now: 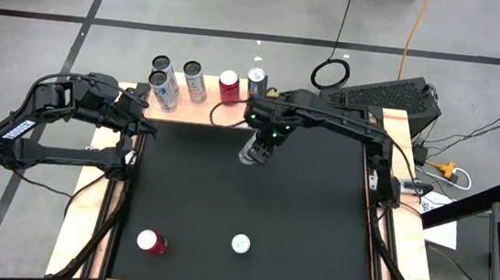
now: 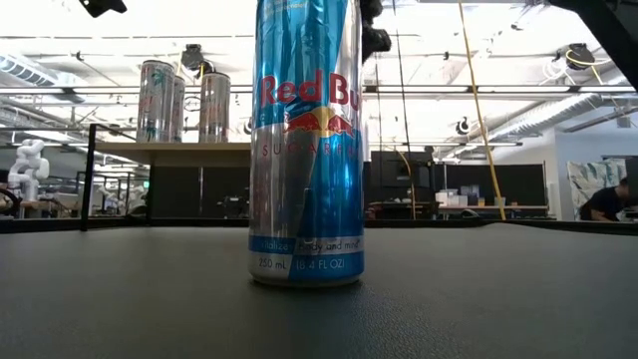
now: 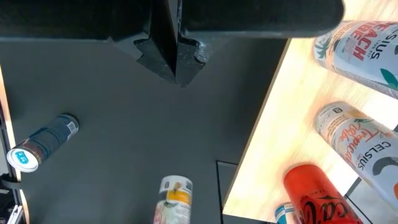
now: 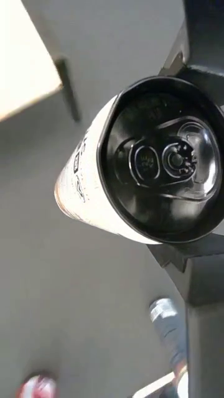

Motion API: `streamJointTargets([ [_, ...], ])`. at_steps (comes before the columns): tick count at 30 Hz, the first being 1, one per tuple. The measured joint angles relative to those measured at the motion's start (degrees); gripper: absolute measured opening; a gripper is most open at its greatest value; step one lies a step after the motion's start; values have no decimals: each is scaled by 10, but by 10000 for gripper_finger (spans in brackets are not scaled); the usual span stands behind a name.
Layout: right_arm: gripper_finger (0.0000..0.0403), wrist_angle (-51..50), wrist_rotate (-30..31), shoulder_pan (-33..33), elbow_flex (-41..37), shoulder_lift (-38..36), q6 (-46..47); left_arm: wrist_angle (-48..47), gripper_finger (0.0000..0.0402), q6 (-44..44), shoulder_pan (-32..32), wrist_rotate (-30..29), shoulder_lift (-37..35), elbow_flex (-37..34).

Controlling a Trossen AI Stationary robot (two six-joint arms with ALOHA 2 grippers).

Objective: Place canned beverage on shelf
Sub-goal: Put the white yellow soda can aligned with the white yellow soda can on the shelf

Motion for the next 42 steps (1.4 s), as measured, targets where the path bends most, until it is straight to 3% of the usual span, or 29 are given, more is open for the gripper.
streamJointTargets([
  [11,220,97,108,-28,0,-57,-73,0,8,0,0,0,0,0],
  [28,226,162,104,-71,0,-38,-107,0,8,0,0,0,0,0],
  [42,228,129,78,-82,-3,-29,-103,0,8,0,0,0,0,0],
])
